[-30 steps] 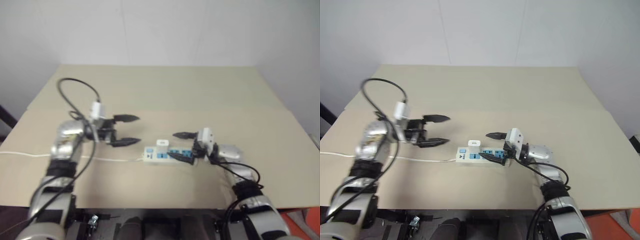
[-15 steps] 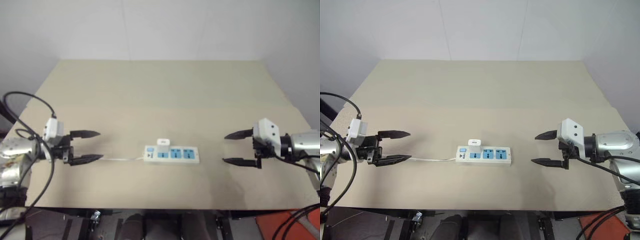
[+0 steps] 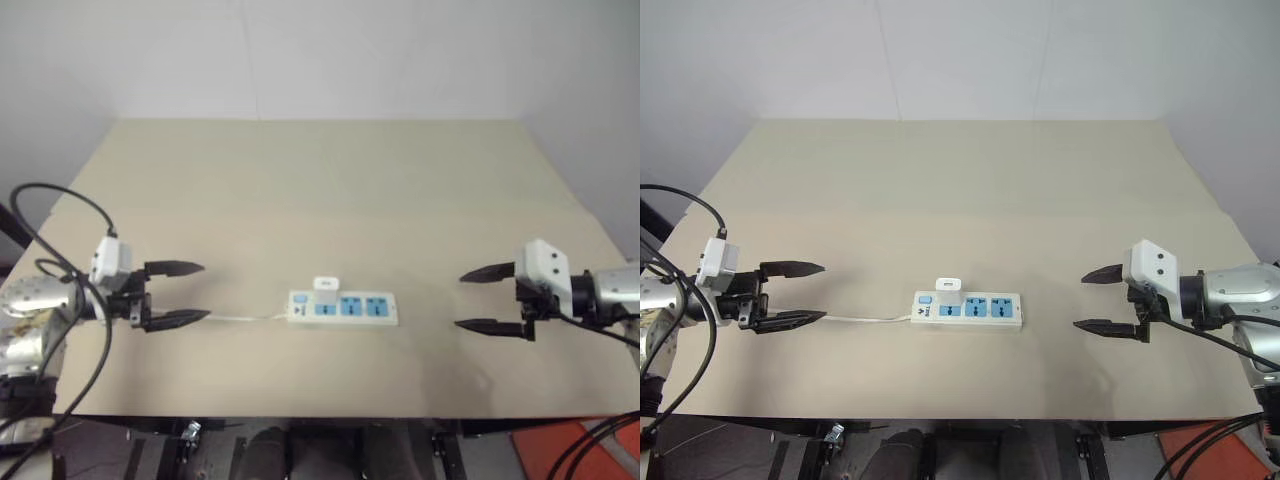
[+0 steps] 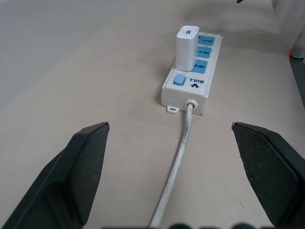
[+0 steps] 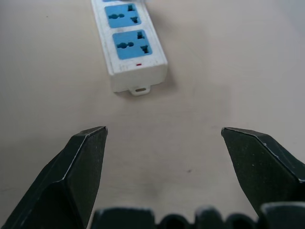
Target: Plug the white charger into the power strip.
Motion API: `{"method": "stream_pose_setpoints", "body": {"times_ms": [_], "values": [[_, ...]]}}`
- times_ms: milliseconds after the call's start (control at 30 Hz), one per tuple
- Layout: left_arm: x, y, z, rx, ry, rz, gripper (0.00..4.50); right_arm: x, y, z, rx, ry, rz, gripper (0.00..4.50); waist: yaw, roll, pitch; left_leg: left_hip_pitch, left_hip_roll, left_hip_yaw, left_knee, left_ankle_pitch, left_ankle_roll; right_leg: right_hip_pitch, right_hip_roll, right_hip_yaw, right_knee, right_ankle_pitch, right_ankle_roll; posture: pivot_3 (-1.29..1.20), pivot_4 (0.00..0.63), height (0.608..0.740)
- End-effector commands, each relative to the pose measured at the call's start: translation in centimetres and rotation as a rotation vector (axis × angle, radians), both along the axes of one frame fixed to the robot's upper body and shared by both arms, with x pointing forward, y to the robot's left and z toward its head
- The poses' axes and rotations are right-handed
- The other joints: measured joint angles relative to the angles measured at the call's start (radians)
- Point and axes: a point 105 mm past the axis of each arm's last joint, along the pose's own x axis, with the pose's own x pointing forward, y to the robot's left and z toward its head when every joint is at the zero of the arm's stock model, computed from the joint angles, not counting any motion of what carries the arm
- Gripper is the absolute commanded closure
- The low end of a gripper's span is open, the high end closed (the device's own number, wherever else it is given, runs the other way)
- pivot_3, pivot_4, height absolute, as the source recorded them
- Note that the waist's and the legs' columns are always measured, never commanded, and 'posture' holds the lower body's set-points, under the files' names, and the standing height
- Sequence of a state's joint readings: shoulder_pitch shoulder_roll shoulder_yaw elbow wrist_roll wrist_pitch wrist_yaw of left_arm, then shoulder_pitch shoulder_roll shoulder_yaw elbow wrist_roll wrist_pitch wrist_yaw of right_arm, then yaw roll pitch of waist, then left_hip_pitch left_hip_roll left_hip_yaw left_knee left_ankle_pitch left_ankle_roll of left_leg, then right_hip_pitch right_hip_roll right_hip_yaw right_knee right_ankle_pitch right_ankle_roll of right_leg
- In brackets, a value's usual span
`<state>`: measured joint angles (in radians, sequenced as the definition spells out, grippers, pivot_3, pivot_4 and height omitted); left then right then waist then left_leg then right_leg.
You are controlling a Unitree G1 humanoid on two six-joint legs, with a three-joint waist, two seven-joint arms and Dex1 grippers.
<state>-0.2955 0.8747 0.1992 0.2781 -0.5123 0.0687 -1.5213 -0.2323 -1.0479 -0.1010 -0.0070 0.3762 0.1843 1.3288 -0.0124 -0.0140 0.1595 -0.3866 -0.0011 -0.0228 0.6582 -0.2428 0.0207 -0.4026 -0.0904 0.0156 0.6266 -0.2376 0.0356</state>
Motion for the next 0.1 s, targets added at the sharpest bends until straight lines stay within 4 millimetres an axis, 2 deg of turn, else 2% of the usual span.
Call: {"method": "stream_pose_setpoints", "body": {"times_ms": [33, 100], "values": [[0.07, -0.15, 0.8, -0.006, -0.03, -0.007, 0.01, -0.1, -0.27, 1.48, 0.001, -0.046, -0.019, 0.0, 0.0, 0.0, 0.0, 0.0, 0.0, 0.0, 0.0, 0.0, 0.0, 0.0, 0.0, 0.0, 0.0, 0.0, 0.0, 0.0, 0.15, 0.74], [0.11, -0.22, 0.75, -0.007, -0.028, -0.008, 0.01, -0.19, -0.32, 1.53, 0.0, -0.046, -0.024, 0.0, 0.0, 0.0, 0.0, 0.0, 0.0, 0.0, 0.0, 0.0, 0.0, 0.0, 0.0, 0.0, 0.0, 0.0, 0.0, 0.0, 0.15, 0.74]]}}
